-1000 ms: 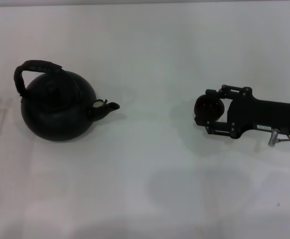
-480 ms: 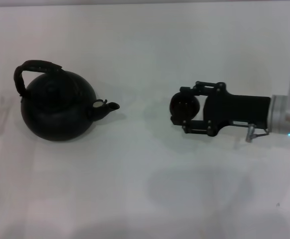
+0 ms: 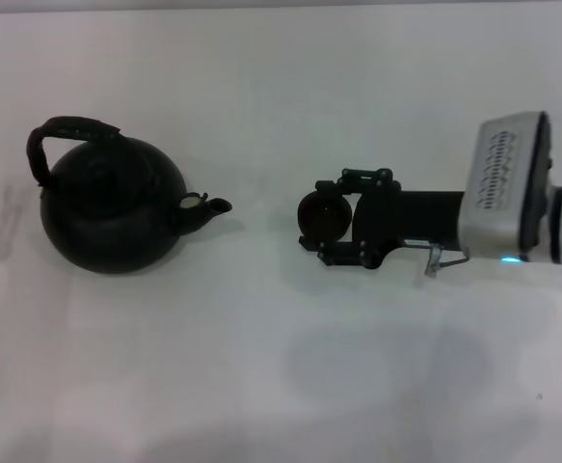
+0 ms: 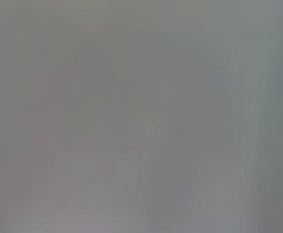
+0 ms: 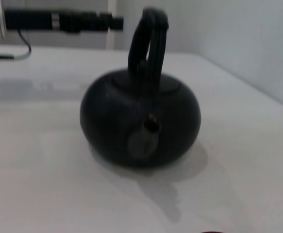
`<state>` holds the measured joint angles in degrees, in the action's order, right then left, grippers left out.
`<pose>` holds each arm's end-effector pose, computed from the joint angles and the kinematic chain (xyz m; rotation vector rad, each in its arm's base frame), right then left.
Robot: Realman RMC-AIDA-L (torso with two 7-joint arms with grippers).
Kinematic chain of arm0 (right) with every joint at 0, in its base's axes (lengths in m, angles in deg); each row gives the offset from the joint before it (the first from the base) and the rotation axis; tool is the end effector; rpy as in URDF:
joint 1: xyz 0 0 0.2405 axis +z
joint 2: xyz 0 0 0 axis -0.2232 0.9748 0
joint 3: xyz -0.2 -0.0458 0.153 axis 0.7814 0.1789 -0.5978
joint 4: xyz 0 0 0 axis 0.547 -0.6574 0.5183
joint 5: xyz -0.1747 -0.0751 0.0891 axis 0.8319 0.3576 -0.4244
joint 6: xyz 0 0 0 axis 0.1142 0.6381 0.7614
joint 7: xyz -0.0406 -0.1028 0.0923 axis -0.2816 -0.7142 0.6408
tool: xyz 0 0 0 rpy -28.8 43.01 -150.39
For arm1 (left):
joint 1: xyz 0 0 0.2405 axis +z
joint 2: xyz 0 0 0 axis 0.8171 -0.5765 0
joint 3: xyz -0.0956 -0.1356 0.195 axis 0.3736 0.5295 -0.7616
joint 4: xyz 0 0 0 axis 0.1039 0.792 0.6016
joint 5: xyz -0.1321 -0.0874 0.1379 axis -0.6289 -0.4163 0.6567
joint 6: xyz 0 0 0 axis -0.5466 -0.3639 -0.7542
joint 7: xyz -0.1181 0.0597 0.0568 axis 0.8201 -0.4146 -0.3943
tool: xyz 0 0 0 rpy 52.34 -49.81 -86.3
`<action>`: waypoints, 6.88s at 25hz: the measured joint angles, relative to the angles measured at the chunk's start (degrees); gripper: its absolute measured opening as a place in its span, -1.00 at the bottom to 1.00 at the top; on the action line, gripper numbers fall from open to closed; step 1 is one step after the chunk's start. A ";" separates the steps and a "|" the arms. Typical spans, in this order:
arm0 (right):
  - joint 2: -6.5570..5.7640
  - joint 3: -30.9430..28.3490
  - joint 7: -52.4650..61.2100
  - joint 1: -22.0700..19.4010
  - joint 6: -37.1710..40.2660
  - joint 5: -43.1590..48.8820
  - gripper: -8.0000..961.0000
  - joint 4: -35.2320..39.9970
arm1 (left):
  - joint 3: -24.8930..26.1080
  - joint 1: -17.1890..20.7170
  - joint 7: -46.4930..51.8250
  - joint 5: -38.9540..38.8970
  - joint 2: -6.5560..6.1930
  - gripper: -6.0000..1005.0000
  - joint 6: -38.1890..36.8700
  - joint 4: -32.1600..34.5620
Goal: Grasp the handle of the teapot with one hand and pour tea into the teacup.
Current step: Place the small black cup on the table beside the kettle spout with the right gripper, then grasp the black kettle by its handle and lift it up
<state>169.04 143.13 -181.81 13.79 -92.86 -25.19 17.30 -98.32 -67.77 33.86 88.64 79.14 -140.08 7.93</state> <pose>0.2587 0.3169 -0.1017 -2.7748 0.1428 0.3534 -0.3780 0.2146 -0.0077 -1.4388 -0.6448 -0.7171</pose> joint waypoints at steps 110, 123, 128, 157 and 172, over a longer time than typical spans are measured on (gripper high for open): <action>-1.77 -36.83 -6.51 -13.15 -22.87 -2.44 0.80 -2.19 | 0.07 -0.55 13.03 15.35 -0.84 0.52 1.98 4.55; -1.58 -37.27 -6.70 -12.46 -21.04 -2.44 0.80 -2.28 | -0.16 -2.31 9.37 17.61 -0.34 0.45 4.34 5.15; -1.58 -37.31 -7.85 -12.32 -20.80 -2.44 0.80 -2.28 | -0.18 -3.67 10.28 17.80 -0.53 0.45 5.96 5.15; -1.69 -37.38 -9.49 -8.82 -14.44 -2.84 0.80 -4.44 | 0.31 -6.01 12.42 20.30 -0.22 -0.61 10.84 5.17; -1.23 -37.38 -9.49 -8.83 -13.48 -2.89 0.80 -4.47 | -0.17 -10.06 16.11 20.28 -0.61 -0.69 13.26 4.94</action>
<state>167.81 105.76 -191.30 4.96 -106.33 -28.08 12.83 -98.49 -77.84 49.97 108.92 78.53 -126.82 12.87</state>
